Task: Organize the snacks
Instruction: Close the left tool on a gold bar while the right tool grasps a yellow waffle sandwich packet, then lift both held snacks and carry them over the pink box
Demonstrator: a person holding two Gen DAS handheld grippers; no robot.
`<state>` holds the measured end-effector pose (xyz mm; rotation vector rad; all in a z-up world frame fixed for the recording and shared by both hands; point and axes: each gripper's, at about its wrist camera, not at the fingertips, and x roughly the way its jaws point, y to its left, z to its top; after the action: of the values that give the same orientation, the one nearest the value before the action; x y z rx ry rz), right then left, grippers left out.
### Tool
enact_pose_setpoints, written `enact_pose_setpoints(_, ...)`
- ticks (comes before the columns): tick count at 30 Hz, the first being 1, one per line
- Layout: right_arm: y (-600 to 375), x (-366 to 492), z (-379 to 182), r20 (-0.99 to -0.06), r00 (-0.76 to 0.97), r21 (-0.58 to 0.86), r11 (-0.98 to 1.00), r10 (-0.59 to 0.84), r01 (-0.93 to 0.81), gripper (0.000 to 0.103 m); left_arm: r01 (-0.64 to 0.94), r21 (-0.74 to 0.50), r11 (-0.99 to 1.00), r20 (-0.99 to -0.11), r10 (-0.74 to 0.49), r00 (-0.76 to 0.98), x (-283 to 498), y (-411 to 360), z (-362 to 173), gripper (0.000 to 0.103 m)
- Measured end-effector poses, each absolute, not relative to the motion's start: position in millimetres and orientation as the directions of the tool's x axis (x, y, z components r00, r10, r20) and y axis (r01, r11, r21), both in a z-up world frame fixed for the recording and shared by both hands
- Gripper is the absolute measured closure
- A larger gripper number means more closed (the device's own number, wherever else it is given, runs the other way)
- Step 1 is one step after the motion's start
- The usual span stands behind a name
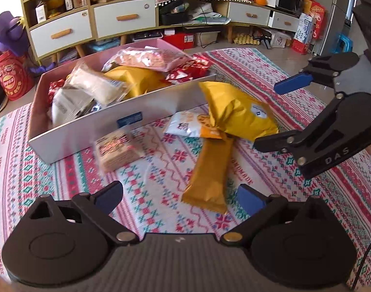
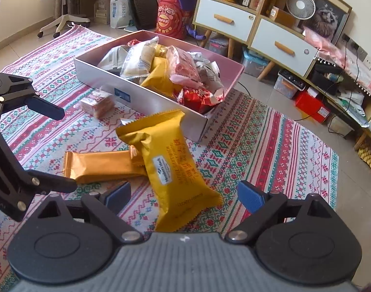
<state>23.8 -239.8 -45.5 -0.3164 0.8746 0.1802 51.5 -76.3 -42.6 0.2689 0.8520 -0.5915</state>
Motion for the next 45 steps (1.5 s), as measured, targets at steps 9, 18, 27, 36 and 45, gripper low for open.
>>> enact_pose_setpoints(9, -233.2, 31.4, -58.2, -0.788, 0.615, -0.199, 0.933, 0.029, -0.298, 0.027, 0.644, 0.003, 0.765, -0.775, -0.406, 0.485, 61.0, -103.0, -50.5, 0.022)
enact_pose_setpoints(18, -240.6, 35.5, -58.0, -0.776, 0.630, -0.185, 0.948, 0.021, -0.260, 0.038, 0.653, -0.012, 0.758, -0.774, -0.420, 0.473, 64.5, -109.6, -51.8, 0.031)
enact_pose_setpoints(27, -243.8, 35.8, -54.3, -0.783, 0.619, -0.145, 0.952, 0.056, -0.270, 0.062, 0.642, -0.064, 0.764, -0.770, -0.447, 0.455, 66.1, -112.7, -50.1, 0.052)
enact_pose_setpoints(36, -243.3, 33.2, -48.9, -0.786, 0.615, -0.129, 0.954, 0.069, -0.271, 0.063, 0.646, -0.044, 0.762, -0.784, -0.427, 0.450, 56.7, -115.3, -48.9, 0.068)
enact_pose_setpoints(45, -236.0, 27.2, -42.2, -0.784, 0.616, -0.132, 0.950, 0.075, -0.283, 0.064, 0.647, -0.063, 0.760, -0.794, -0.431, 0.428, 39.6, -106.4, -45.7, 0.069)
